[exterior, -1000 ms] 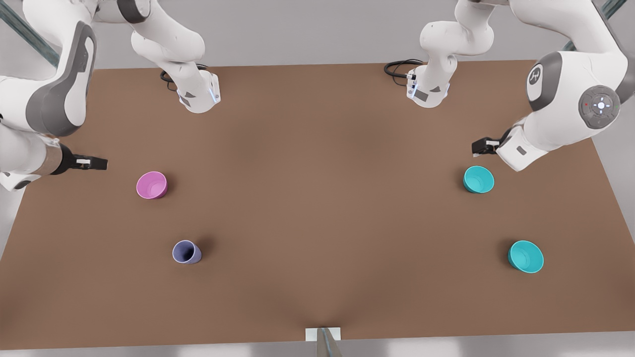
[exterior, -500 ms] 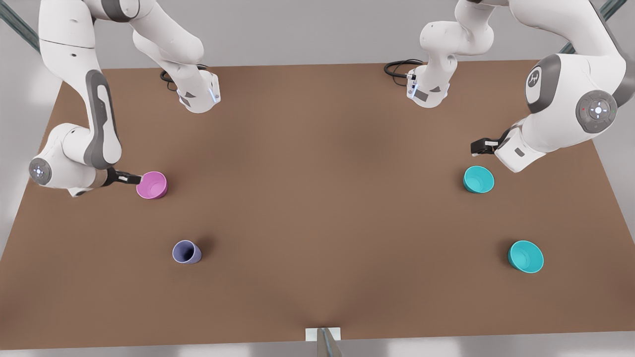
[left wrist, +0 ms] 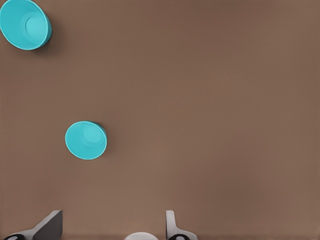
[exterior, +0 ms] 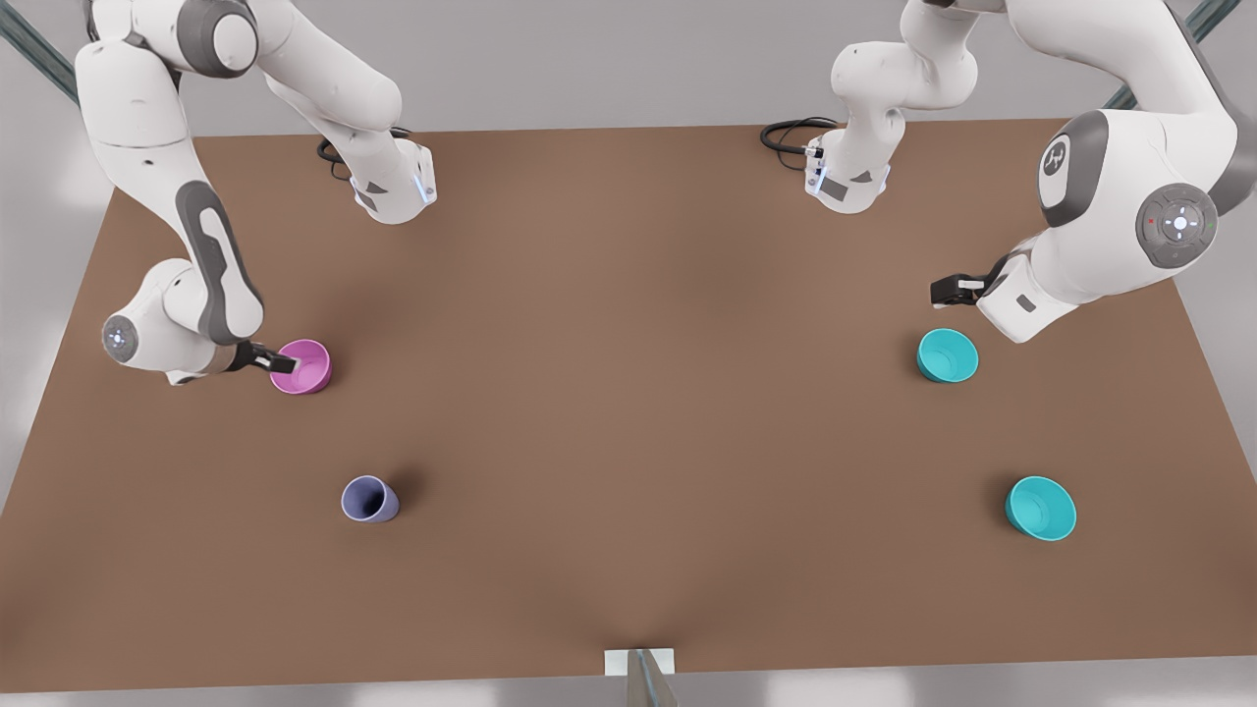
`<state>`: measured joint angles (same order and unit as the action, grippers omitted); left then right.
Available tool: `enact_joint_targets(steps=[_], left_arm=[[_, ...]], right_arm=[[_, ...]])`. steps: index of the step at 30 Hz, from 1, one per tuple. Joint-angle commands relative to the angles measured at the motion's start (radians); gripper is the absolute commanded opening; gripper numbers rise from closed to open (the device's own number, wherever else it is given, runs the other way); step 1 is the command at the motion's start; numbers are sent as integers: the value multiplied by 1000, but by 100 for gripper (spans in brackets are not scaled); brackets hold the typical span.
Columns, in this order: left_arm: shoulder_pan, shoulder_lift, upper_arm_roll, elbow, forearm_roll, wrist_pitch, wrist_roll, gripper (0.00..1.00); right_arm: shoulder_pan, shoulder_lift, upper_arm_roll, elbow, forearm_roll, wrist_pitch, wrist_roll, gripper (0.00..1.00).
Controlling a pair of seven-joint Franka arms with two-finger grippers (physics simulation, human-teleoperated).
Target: Stack the blue bowl on the pink bowl
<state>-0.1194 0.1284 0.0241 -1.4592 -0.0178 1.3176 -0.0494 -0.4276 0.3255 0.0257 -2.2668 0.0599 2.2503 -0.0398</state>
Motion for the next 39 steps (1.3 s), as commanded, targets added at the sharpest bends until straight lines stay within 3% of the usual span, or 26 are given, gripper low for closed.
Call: enact_joint_targets(steps=[1,3,6,8,10,14,18,20,22,23,27,29,30,32,34,39], left_arm=[[0,-1,0,0,1,-1,-6,100],[0,-1,0,0,1,-1,-7,100],[0,-1,0,0,1,-1,-12,100],[0,-1,0,0,1,-1,-14,100],[0,-1,0,0,1,-3,-14,100],[-2,-3,-3,0,1,-23,-15,100],[0,14,-9,11,-2,-34,-35,100],[4,33,3,36,-28,-47,-61,100],[23,80,157,34,-80,46,95,100],[27,112,265,24,-87,112,266,100],[101,152,339,-162,-131,360,568,100],[112,174,428,-337,-208,580,853,100],[158,208,428,-340,-215,583,881,100],[162,246,428,-441,-297,724,934,100],[161,277,428,-507,-333,744,971,100],[161,270,430,-627,-358,775,1086,100]], right_arm=[[0,15,0,3,21,52,-9,100],[0,23,2,7,26,52,-12,100],[1,37,2,13,29,52,-12,39],[4,35,10,20,37,49,-12,27],[7,30,19,21,38,45,-11,23],[1,20,25,46,55,-4,-63,21],[16,-111,152,61,239,-143,-114,21],[18,-144,279,61,331,-133,-109,21],[20,-154,469,75,429,-48,-40,21],[61,-118,510,110,434,-6,41,21],[342,72,510,303,457,186,322,21],[447,201,507,423,459,294,403,21],[497,260,502,489,457,331,431,21],[667,369,386,651,457,342,495,21],[762,452,318,765,452,342,534,21],[865,580,240,908,445,331,544,21]])
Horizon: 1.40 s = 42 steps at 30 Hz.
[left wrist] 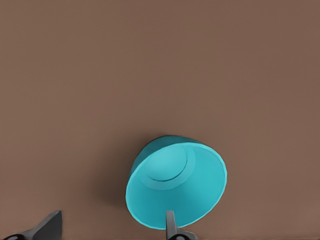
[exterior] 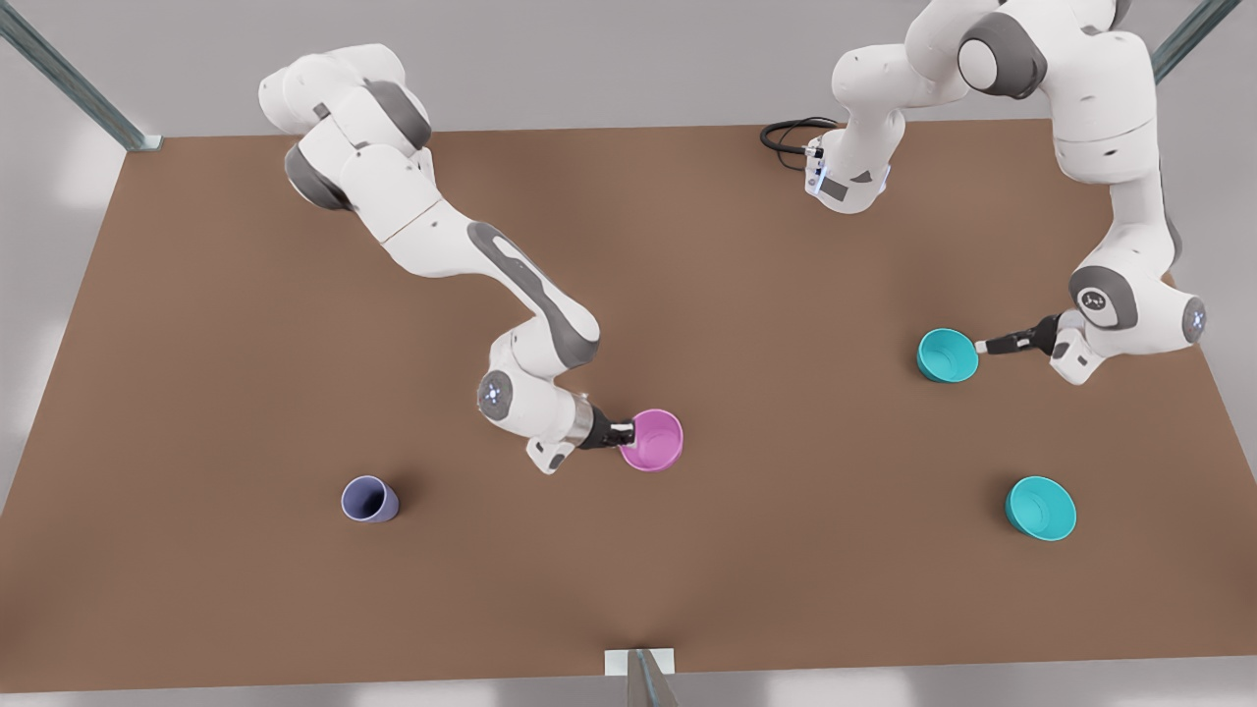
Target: Stack the blue bowl on the pink bowl
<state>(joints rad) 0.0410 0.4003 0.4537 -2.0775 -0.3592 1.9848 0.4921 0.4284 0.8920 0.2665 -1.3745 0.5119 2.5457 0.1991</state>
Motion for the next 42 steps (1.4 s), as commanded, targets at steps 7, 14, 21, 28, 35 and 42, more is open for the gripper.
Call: enact_joint_targets(steps=[7,14,21,28,35,42], left_arm=[[-1,35,0,-73,-146,161,526,100],[-9,57,-1,-73,-162,201,526,100],[-13,69,-9,-78,-167,181,493,64],[-16,68,-9,-76,-165,147,487,21],[-222,-23,-4,91,-118,-101,62,21],[-550,185,-161,766,-44,-420,-676,21]], right_arm=[[49,53,-41,43,-9,31,309,84],[43,19,-39,45,2,15,309,100],[-422,-185,-59,212,-248,-975,264,100],[-609,-588,-61,420,-621,-1555,-134,100],[-608,-814,-110,28,-619,-1322,-233,100],[-608,-823,-110,12,-619,-1315,-234,100]])
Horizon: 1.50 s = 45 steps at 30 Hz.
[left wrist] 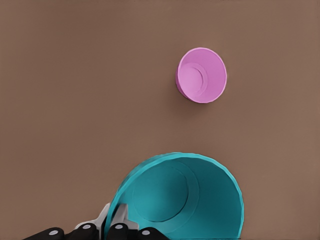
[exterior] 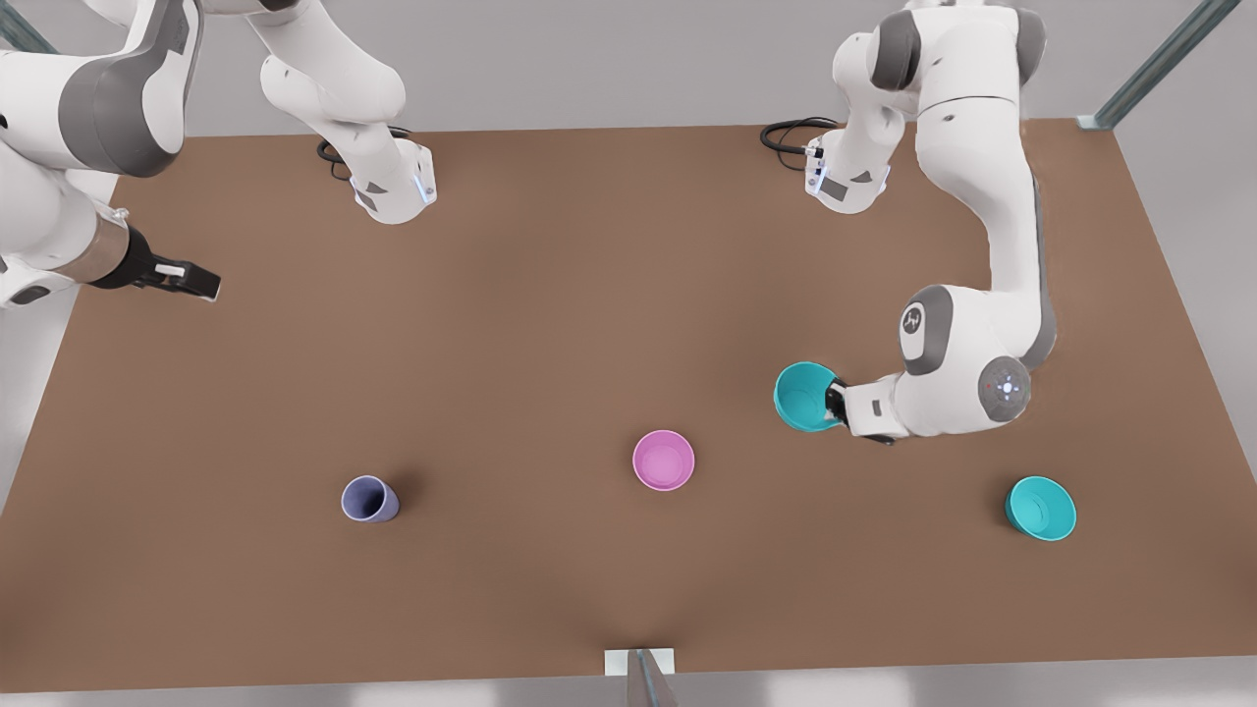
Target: Stack the blue bowl on the pink bowl
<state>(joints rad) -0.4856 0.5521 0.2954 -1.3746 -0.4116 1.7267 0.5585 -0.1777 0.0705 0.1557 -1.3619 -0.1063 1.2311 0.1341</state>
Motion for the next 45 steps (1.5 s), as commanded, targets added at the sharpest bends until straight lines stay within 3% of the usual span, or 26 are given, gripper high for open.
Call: enact_joint_targets(steps=[1,3,10,34,35,36,39,42,44,45], left_arm=[[-56,104,-9,127,10,-157,-779,21],[-74,218,-33,244,7,-72,-916,21],[-68,322,-140,272,-7,244,-1255,21],[-76,354,-179,220,-33,292,-1258,21],[-76,358,-179,220,-33,290,-1253,48],[-74,356,-179,220,-32,289,-1230,100],[-62,328,-165,220,-30,212,-1194,100],[-56,40,185,236,48,-446,-812,100],[-59,-110,200,236,295,-513,-482,100],[68,-202,46,218,344,-463,-413,100]], right_arm=[[-2,-1,1,0,-1,-1,-169,100],[-2,-1,1,-2,-1,1,-169,100],[-2,3,1,-2,-1,1,-169,100],[-2,6,1,-16,-1,-1,-159,100],[-2,5,1,-23,-1,-1,-157,100],[-2,5,-1,-23,0,-1,-157,100],[-2,5,1,-25,0,-1,-157,100],[-2,3,1,-25,0,-1,-157,100],[-2,3,1,-25,0,-1,-157,100],[-2,3,1,-25,0,-1,-157,100]])
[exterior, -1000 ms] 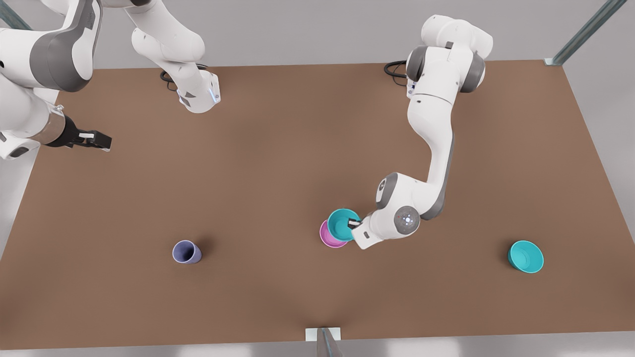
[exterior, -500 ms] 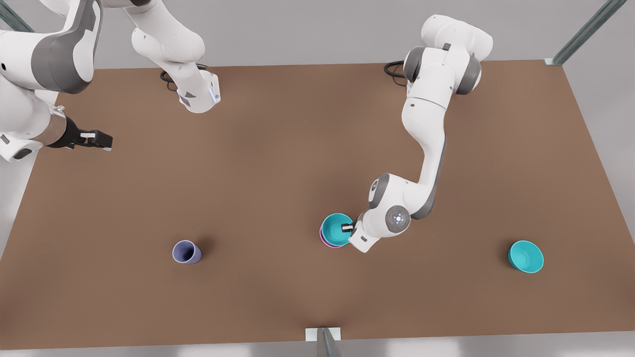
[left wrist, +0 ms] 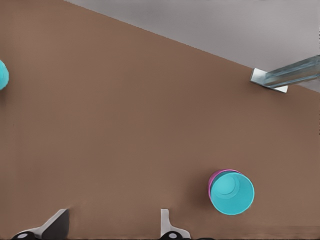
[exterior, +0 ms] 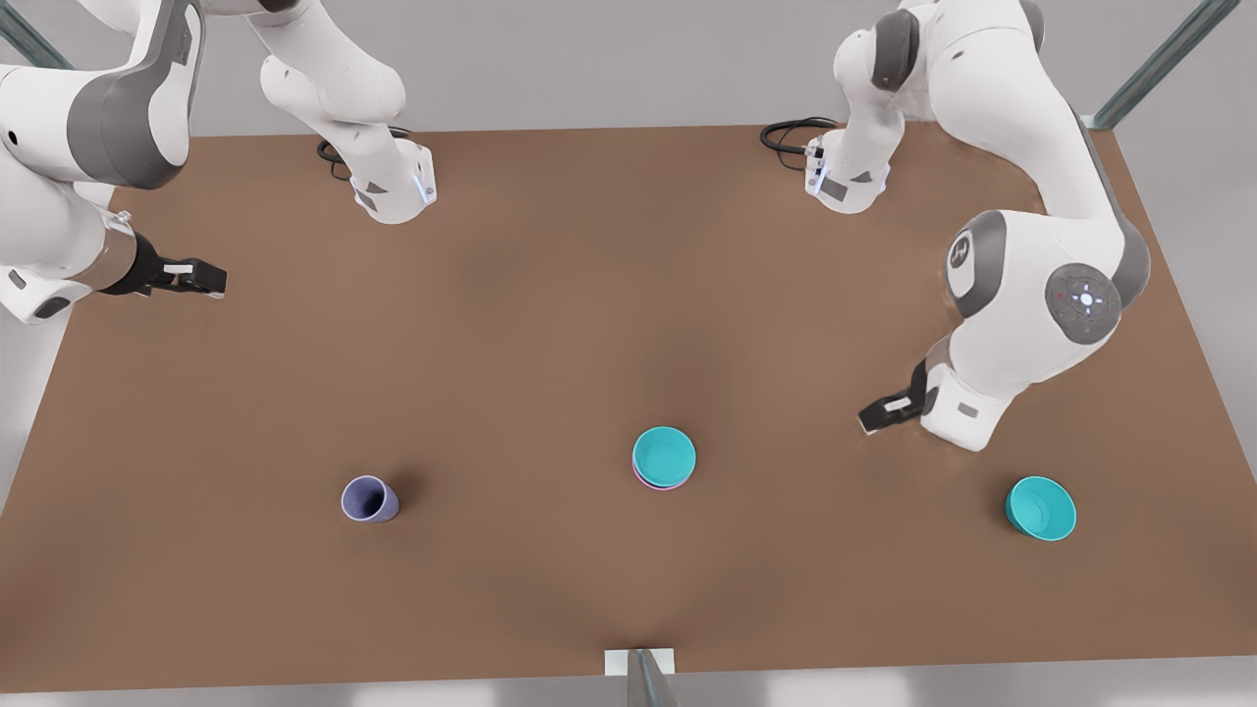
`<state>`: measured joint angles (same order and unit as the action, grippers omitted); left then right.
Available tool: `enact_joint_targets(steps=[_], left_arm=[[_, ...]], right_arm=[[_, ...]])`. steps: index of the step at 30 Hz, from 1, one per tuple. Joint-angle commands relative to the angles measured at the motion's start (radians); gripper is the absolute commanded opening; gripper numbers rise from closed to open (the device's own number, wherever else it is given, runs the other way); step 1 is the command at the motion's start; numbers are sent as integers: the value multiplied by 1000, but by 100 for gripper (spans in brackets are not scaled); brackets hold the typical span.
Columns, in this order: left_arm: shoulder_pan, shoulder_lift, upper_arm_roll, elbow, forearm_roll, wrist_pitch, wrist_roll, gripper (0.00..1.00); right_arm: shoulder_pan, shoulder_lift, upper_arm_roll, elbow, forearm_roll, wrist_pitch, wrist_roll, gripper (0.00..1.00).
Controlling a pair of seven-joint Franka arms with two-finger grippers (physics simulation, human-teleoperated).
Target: Stack the blue bowl on the pink bowl
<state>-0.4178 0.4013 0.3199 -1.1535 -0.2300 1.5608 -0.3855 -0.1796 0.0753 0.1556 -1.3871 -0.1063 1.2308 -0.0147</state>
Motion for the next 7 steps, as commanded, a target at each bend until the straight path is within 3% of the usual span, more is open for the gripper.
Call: enact_joint_targets(steps=[1,2,3,7], left_arm=[[191,-107,-270,-29,349,-289,520,100],[298,-208,-389,-168,334,-200,493,100],[307,-277,-390,-252,268,-139,430,100],[307,-299,-390,-239,273,-159,424,100]], right_arm=[[0,0,-1,0,1,1,-8,100],[0,0,1,0,1,1,-8,100],[0,0,1,-1,1,1,-8,100],[0,-2,1,-1,1,1,-8,100]])
